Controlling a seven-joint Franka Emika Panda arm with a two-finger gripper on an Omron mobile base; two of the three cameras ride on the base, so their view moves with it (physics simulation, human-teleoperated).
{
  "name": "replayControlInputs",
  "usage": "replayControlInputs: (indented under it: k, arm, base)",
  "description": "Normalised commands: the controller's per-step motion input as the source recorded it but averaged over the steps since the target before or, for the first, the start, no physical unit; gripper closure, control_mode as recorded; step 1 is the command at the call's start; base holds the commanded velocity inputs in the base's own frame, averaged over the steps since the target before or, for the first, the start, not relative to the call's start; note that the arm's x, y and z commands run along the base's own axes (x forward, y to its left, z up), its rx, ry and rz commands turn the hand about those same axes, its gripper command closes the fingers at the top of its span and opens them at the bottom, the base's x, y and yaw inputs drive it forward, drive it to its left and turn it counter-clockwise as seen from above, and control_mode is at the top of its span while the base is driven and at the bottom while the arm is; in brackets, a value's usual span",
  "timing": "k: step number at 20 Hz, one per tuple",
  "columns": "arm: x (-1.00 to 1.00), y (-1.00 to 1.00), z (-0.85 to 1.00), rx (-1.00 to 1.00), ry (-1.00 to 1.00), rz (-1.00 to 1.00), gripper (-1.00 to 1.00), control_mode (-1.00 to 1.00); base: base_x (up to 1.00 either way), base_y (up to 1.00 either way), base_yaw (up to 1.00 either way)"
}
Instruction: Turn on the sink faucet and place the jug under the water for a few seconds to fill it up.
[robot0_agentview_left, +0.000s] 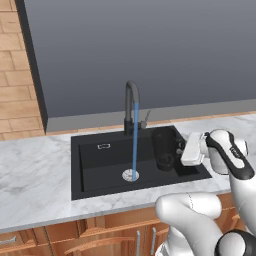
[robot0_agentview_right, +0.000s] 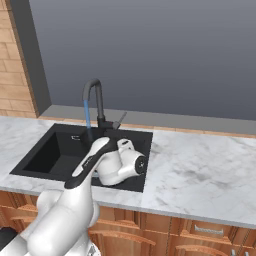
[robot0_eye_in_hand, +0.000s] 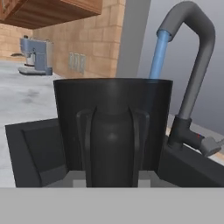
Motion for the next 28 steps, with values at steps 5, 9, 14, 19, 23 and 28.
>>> replayControlInputs:
  k: [5, 9, 14, 19, 23, 28]
  arm:
    - [0.19, -0.37, 0.0, 0.07, 0.0, 0.0, 1.0, -1.0]
    - [0.19, -0.42, 0.0, 0.09, 0.0, 0.01, 1.0, -1.0]
    - [0.21, -0.28, 0.04, 0.06, 0.0, 0.0, 1.0, -1.0]
    - [0.29, -0.05, 0.09, 0.01, 0.01, 0.0, 1.0, -1.0]
    - [0.33, 0.13, 0.0, 0.0, 0.05, 0.0, 1.0, -1.0]
    - [0.29, 0.23, 0.0, 0.0, 0.1, 0.0, 1.0, -1.0]
  base:
    - [0.0, 0.0, 0.0]
    - [0.0, 0.0, 0.0]
    - [0.0, 0.0, 0.0]
    - [0.0, 0.0, 0.0]
    - [0.0, 0.0, 0.0]
    - [0.0, 0.0, 0.0]
